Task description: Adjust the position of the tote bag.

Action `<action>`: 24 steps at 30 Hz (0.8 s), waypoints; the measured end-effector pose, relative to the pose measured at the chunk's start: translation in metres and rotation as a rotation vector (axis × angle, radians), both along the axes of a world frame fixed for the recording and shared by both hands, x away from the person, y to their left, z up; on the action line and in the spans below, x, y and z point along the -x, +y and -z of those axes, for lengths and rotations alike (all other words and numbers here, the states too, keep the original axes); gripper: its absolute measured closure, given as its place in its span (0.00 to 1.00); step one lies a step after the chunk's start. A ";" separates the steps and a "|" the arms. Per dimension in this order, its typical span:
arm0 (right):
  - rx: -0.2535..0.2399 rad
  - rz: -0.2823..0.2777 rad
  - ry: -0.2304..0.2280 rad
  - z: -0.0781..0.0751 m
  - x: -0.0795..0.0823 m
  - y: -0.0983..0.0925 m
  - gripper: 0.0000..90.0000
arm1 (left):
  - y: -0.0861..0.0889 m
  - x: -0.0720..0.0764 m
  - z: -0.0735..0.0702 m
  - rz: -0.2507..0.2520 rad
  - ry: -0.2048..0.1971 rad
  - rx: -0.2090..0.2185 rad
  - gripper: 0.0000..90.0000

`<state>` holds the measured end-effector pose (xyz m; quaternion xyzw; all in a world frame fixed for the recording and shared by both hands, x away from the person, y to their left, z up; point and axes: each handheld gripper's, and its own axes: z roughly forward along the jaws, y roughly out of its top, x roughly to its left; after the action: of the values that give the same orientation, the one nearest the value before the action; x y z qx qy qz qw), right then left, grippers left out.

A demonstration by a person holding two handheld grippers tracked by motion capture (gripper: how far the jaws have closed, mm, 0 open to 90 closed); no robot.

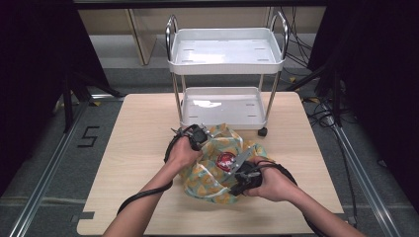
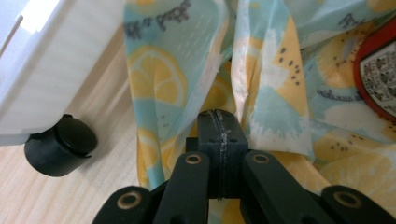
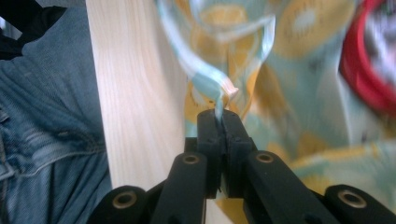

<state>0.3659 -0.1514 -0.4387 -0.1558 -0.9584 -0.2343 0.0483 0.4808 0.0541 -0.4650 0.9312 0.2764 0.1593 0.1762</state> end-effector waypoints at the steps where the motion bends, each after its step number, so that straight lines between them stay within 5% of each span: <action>1: 0.005 0.020 0.011 0.002 0.001 -0.006 0.98 | -0.001 0.001 0.000 0.001 0.001 0.002 1.00; 5: -0.001 0.039 0.014 0.012 -0.002 -0.022 0.98 | -0.004 0.003 0.002 0.004 0.000 0.004 1.00; 7: 0.027 0.123 0.076 0.021 -0.001 -0.036 0.97 | -0.008 0.006 0.004 0.004 -0.004 0.001 1.00; 12: 0.031 0.154 0.096 0.034 -0.008 -0.050 0.90 | -0.010 0.008 0.004 0.026 -0.015 0.009 0.99; 14: -0.041 0.174 0.095 0.025 -0.007 -0.054 0.78 | -0.008 0.010 -0.003 0.039 -0.038 0.048 0.97; 18: -0.223 0.205 -0.034 -0.014 -0.009 -0.060 0.69 | -0.004 0.014 -0.019 0.034 -0.065 0.121 0.94; 20: -0.307 0.264 -0.118 -0.034 -0.012 -0.065 0.63 | -0.001 0.017 -0.029 0.025 -0.090 0.158 0.91; 23: -0.353 0.420 -0.259 -0.052 -0.025 -0.079 0.58 | 0.002 0.024 -0.044 0.021 -0.122 0.190 0.85; 24: -0.353 0.420 -0.259 -0.052 -0.025 -0.079 0.58 | 0.002 0.024 -0.044 0.021 -0.122 0.190 0.82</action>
<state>0.3913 -0.2301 -0.3864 -0.3088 -0.8478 -0.4199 -0.0977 0.4566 0.0559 -0.4209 0.9018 0.2692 0.1867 0.2817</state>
